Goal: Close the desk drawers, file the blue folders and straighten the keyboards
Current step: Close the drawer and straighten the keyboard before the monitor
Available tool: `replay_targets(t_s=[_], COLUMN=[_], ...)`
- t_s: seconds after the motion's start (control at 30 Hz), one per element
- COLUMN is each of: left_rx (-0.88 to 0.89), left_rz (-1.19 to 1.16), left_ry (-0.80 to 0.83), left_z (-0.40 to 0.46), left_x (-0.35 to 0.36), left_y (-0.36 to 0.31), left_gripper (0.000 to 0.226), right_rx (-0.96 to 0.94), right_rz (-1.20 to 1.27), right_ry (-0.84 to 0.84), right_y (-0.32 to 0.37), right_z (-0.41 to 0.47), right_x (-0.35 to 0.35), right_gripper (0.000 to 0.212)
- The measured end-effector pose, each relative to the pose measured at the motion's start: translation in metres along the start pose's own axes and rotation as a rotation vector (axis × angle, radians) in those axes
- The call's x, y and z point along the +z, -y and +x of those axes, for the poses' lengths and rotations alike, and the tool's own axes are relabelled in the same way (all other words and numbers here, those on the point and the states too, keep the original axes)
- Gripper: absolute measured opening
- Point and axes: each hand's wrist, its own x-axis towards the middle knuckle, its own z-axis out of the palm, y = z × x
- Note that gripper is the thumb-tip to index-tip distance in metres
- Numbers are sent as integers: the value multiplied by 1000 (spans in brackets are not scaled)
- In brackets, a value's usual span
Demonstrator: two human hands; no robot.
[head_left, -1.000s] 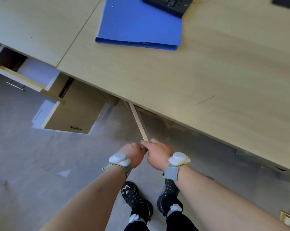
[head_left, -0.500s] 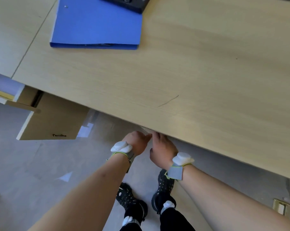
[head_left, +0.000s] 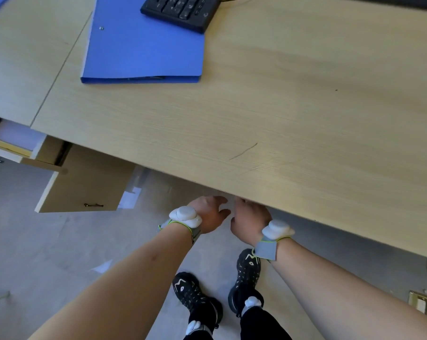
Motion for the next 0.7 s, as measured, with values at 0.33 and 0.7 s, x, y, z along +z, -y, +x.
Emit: replay_targets(t_s=[0.33, 0.7], left_rx=[28, 93], left_rz=[146, 282], left_ry=[-20, -104], left_z=[-62, -171], left_x=[-27, -99], left_y=[18, -18], left_gripper=[53, 43], right_rx=[-38, -183], right_rz=[141, -74], right_ry=[136, 212], right_y=[42, 65], right_z=[-27, -106], right_x=[-32, -175], right_gripper=[59, 24])
